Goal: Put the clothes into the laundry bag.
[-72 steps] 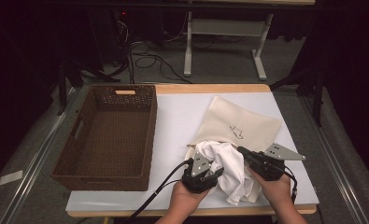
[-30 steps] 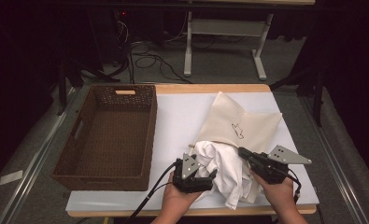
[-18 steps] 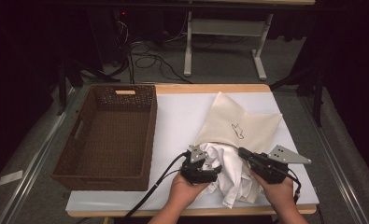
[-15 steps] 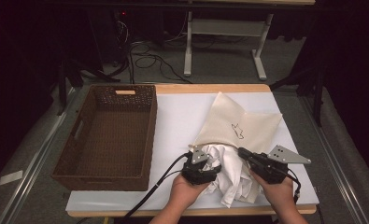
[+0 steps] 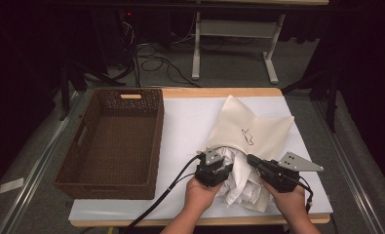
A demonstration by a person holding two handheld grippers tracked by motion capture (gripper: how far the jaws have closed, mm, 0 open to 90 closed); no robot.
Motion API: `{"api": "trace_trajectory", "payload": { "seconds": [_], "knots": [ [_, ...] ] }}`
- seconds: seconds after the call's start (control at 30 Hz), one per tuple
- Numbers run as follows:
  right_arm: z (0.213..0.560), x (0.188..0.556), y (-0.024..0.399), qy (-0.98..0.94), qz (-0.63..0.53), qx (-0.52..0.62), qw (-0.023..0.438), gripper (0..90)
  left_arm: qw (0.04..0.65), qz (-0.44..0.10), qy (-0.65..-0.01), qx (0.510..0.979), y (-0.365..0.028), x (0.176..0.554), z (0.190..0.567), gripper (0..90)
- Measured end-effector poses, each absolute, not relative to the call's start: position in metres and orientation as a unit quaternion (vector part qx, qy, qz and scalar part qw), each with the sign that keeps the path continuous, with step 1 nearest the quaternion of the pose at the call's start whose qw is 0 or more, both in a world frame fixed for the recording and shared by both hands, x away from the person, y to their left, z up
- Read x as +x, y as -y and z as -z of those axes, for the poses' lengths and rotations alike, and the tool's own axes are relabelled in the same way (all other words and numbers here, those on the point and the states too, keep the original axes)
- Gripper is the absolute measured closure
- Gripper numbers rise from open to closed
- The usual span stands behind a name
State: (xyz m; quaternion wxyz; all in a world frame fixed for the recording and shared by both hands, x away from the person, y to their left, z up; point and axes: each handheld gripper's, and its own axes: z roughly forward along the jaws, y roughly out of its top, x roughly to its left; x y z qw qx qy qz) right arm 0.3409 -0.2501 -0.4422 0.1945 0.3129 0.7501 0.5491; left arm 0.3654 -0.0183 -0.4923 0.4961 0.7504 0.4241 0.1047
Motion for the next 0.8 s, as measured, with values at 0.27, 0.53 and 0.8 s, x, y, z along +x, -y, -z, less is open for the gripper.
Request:
{"api": "trace_trajectory", "payload": {
  "seconds": [0.27, 0.53, 0.8],
  "knots": [
    [0.443, 0.341, 0.252, -0.751, -0.55, 0.31, 0.194, 89.4, 0.505, -0.136, -0.436, 0.732, 0.02, 0.367, 0.493, 66.4],
    [0.444, 0.34, 0.252, -0.751, -0.548, 0.311, 0.195, 89.3, 0.512, -0.134, -0.407, 0.744, 0.005, 0.354, 0.493, 32.8],
    [0.443, 0.339, 0.25, -0.751, -0.548, 0.311, 0.197, 89.4, 0.49, -0.141, -0.388, 0.768, -0.013, 0.327, 0.5, 24.8]
  ]
}}
